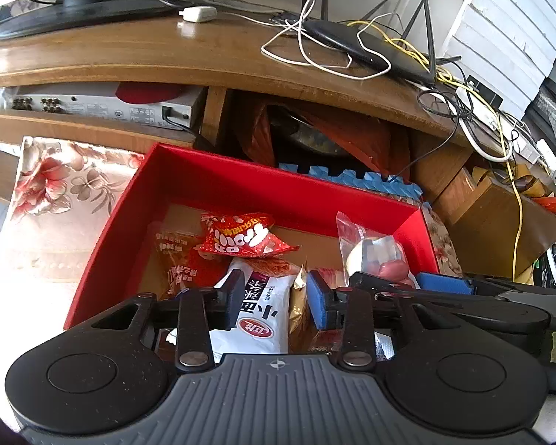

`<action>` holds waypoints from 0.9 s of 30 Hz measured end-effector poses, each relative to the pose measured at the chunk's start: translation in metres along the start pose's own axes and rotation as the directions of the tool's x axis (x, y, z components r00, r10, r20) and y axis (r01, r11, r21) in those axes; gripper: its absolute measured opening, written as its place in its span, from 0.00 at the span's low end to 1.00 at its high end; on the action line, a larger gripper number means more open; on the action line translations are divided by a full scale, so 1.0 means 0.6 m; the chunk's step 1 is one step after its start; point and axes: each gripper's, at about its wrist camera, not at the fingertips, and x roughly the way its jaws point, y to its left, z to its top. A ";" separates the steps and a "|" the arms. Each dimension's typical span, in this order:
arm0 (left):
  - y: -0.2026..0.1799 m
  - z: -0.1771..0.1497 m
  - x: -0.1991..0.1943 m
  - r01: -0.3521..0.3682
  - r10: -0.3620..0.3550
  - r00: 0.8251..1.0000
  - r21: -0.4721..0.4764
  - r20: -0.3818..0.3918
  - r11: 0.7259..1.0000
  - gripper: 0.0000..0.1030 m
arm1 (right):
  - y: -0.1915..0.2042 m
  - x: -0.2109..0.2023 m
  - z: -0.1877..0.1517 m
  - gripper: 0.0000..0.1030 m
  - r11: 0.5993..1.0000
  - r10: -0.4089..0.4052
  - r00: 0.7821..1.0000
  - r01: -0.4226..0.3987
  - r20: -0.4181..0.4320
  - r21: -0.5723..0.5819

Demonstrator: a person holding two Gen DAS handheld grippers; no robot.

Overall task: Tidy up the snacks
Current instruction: 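Lower the gold packet and sausage pack into the box and open both tools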

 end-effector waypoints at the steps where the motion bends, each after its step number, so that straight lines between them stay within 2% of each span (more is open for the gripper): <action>1: 0.000 0.000 -0.001 0.001 -0.001 1.000 0.000 0.001 1.000 0.45 | 0.000 -0.001 0.000 0.78 1.000 0.001 1.000 -0.001 0.000 0.002; 10: 0.004 0.002 -0.014 0.009 -0.009 1.000 -0.008 0.021 1.000 0.55 | 0.000 -0.018 0.006 0.81 1.000 -0.005 0.999 0.006 0.034 -0.005; 27: -0.014 -0.022 -0.033 0.035 -0.036 0.999 0.035 0.018 0.999 0.57 | -0.027 -0.059 -0.001 0.81 0.999 0.002 0.998 -0.005 0.066 0.045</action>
